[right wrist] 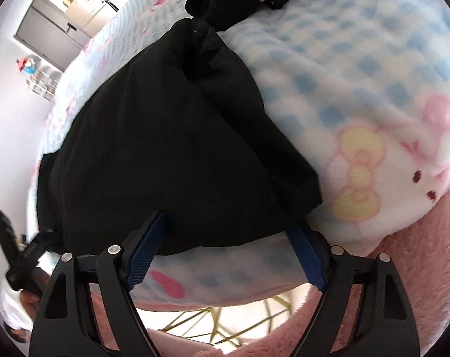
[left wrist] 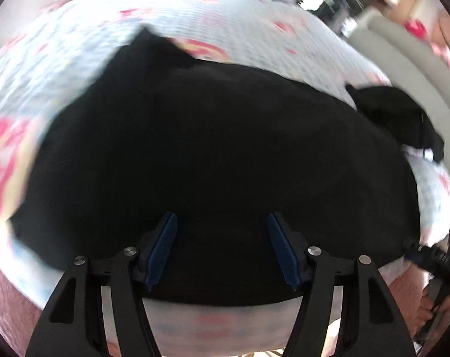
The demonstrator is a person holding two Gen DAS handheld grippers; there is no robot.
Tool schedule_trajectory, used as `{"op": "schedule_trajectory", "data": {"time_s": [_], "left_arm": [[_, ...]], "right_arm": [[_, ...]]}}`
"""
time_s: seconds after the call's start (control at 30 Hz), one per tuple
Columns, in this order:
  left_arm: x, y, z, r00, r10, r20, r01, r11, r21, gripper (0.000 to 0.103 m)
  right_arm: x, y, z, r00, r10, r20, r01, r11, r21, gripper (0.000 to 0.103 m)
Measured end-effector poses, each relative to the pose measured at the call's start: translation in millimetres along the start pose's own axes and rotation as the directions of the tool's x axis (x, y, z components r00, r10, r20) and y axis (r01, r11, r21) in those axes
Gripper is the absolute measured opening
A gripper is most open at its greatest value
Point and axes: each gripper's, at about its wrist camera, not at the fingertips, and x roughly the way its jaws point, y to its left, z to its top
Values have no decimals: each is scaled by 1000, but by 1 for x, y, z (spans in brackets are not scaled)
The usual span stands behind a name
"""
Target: Fold clothes
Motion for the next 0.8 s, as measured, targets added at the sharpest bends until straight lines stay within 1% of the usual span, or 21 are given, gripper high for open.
{"op": "schedule_trajectory", "data": {"time_s": [0.07, 0.17, 0.2, 0.27, 0.33, 0.37, 0.43, 0.47, 0.5, 0.53, 0.57, 0.6, 0.63, 0.7, 0.8], "left_arm": [[-13, 20, -3, 999, 5, 32, -4, 1000, -29, 64], [-35, 39, -12, 996, 50, 73, -47, 998, -43, 62], [-38, 45, -13, 995, 68, 73, -65, 997, -37, 61], [-43, 49, -16, 993, 95, 68, -93, 995, -37, 54], [-47, 48, -19, 991, 121, 62, -118, 992, -45, 53], [-51, 46, -20, 982, 171, 76, -167, 985, -54, 53], [-65, 37, -15, 951, 279, 134, -269, 959, -88, 57], [-69, 32, -12, 958, 244, 148, -231, 968, -97, 58], [-68, 21, -7, 974, 180, 141, -169, 982, -82, 59], [-65, 0, -1, 980, 150, 133, -148, 989, -26, 59], [-62, -20, 1, 971, 179, 157, -188, 981, 44, 60], [-59, -41, 2, 962, 205, 183, -227, 967, 112, 62], [-56, -60, 4, 953, 223, 206, -260, 950, 174, 66], [-46, -78, 4, 962, 197, 188, -236, 947, 217, 69], [-20, -79, 14, 987, 117, 109, -136, 973, 187, 70]], "right_arm": [[-2, 13, -1, 998, -59, -3, 58, 997, -48, 84], [-3, 30, -2, 997, -75, -27, 73, 994, -86, 84], [-4, 34, -3, 996, -91, -22, 89, 991, -95, 84], [-6, 43, -7, 993, -121, -13, 119, 985, -122, 84], [-7, 46, -10, 994, -107, -16, 105, 988, -113, 84], [-8, 47, -12, 995, -100, -17, 97, 989, -108, 84], [-8, 48, -14, 996, -83, -20, 81, 992, -93, 85], [-7, 48, -15, 998, -65, -20, 63, 994, -86, 86], [-7, 47, -16, 999, -46, -20, 45, 996, -78, 92], [-4, 46, -16, 1000, 3, -21, -4, 998, -67, 98], [2, 43, -16, 998, 57, -19, -58, 997, -49, 98], [7, 39, -15, 997, 71, -23, -71, 997, -17, 98], [3, 41, -15, 996, 84, -6, -84, 996, 0, 98], [-7, 44, -13, 994, 109, 30, -110, 993, 32, 86], [-24, 60, -12, 984, 164, 72, -162, 986, -22, 87]]}}
